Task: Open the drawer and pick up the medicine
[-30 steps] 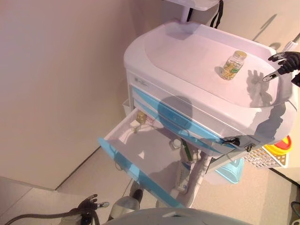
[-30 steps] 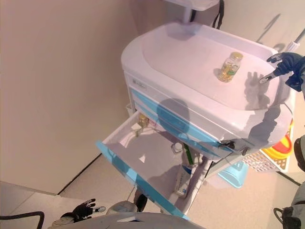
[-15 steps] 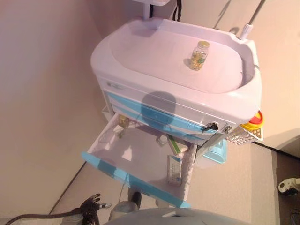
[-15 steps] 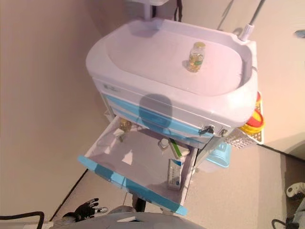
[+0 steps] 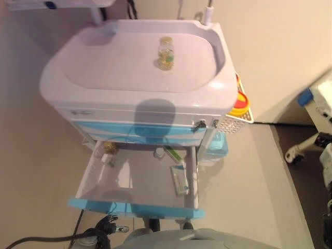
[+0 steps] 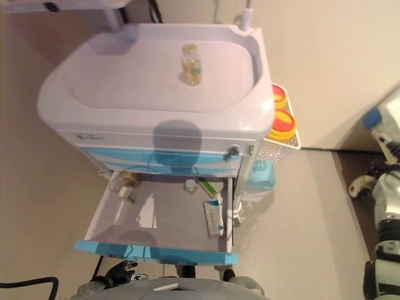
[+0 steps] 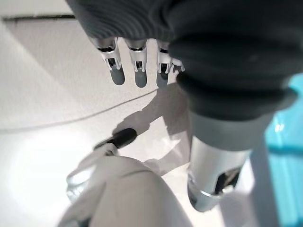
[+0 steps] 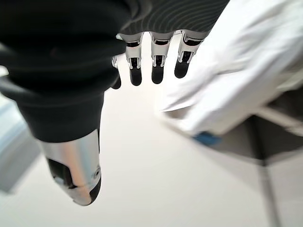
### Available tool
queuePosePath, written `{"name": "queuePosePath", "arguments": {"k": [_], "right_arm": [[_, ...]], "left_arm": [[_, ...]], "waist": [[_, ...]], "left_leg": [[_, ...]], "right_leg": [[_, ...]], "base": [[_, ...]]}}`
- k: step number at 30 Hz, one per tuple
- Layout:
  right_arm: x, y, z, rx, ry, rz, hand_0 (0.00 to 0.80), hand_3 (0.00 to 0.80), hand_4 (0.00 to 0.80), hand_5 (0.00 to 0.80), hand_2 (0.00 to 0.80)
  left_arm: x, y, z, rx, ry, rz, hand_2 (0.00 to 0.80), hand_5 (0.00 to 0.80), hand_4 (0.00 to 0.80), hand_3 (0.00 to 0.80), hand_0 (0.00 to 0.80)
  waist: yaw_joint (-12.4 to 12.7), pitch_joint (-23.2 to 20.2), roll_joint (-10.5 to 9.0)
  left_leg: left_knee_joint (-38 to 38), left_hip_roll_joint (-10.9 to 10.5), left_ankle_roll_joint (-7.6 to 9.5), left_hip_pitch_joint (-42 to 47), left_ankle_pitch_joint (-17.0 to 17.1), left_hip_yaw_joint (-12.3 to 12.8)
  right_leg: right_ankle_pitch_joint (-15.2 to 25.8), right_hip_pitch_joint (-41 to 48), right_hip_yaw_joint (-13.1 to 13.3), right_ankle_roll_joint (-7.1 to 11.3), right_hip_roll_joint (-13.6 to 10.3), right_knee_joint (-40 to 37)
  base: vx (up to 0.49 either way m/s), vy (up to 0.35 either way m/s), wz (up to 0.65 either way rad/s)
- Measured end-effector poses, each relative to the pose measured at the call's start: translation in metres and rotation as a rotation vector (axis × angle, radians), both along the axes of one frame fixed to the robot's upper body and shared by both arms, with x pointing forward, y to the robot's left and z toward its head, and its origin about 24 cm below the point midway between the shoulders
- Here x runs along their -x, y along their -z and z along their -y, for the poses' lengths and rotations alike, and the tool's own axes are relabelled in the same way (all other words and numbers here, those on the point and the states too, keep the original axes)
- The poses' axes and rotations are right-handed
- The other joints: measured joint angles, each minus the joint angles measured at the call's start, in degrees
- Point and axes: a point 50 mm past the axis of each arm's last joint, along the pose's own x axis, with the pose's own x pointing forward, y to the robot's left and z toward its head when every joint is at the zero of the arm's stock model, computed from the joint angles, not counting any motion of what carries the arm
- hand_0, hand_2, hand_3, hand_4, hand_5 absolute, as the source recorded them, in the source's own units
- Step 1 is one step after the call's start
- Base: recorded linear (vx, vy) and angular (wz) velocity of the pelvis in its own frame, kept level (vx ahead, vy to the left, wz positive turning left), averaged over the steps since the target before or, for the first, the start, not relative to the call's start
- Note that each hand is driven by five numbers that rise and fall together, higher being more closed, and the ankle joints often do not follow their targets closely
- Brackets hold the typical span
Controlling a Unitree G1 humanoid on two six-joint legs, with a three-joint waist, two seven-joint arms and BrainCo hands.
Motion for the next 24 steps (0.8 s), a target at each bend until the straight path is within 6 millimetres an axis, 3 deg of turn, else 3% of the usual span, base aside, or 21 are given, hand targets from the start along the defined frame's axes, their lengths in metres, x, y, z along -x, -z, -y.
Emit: {"name": "queuePosePath", "arguments": {"k": [4, 7, 13, 18, 20, 24], "right_arm": [[-0.004, 0.024, -0.023, -0.053, 0.007, 0.027, 0.000, 0.000, 0.000, 0.000, 0.000], [-0.001, 0.048, -0.036, -0.106, 0.012, 0.002, 0.000, 0.000, 0.000, 0.000, 0.000], [0.023, 0.099, -0.056, -0.185, 0.035, -0.098, 0.000, 0.000, 0.000, 0.000, 0.000], [0.028, 0.113, -0.068, -0.128, -0.082, -0.184, 0.000, 0.000, 0.000, 0.000, 0.000], [0.026, 0.115, -0.072, -0.112, -0.124, -0.210, 0.000, 0.000, 0.000, 0.000, 0.000], [0.026, 0.121, -0.079, -0.074, -0.238, -0.284, 0.000, 0.000, 0.000, 0.000, 0.000]], "left_arm": [[-0.026, -0.008, 0.005, -0.040, 0.133, 0.059, 0.000, 0.000, 0.000, 0.000, 0.000], [-0.046, -0.016, 0.012, -0.036, 0.189, 0.117, 0.000, 0.000, 0.000, 0.000, 0.000], [-0.090, -0.046, 0.014, -0.005, 0.199, 0.281, 0.000, 0.000, 0.000, 0.000, 0.000], [-0.134, -0.083, 0.012, -0.023, 0.213, 0.440, 0.000, 0.000, 0.000, 0.000, 0.000], [-0.155, -0.100, 0.009, -0.043, 0.215, 0.490, 0.000, 0.000, 0.000, 0.000, 0.000], [-0.190, -0.142, -0.012, -0.110, 0.178, 0.574, 0.000, 0.000, 0.000, 0.000, 0.000]], "waist": [[-0.67, 2.26, 1.96], [-0.72, 4.38, 2.16], [-0.72, 8.39, 3.29], [-1.62, 12.76, 5.80], [-2.62, 14.61, 6.62], [-4.26, 17.17, 6.33]], "left_leg": [[0.01, 0.14, 0.49, -2.91, 0.37, 2.39], [0.01, 0.15, 0.51, -3.60, 0.38, 3.42], [0.03, 0.51, 0.51, -5.47, 0.38, 6.13], [1.10, 0.08, 0.56, -7.90, 0.43, 5.67], [2.47, -0.47, 0.52, -9.13, 0.40, 5.43], [4.94, -2.26, 1.42, -10.63, -0.70, 6.10]], "right_leg": [[1.28, -4.11, 2.16, 0.49, -0.01, 0.25], [1.53, -5.86, 3.10, 0.74, -0.18, 0.96], [1.53, -10.40, 3.01, 0.73, -0.16, 3.91], [1.66, -15.74, 1.44, 0.47, -0.84, 8.75], [1.13, -17.56, 1.73, 0.88, -1.46, 10.96], [-3.20, -23.34, 3.85, 2.02, -2.25, 20.95]], "base": [[-0.149, 0.017, -0.34], [-0.094, 0.016, -0.31], [-0.066, 0.067, -0.27], [-0.020, 0.172, -0.34], [0.071, 0.223, -0.07], [0.112, 0.157, -0.10]]}}
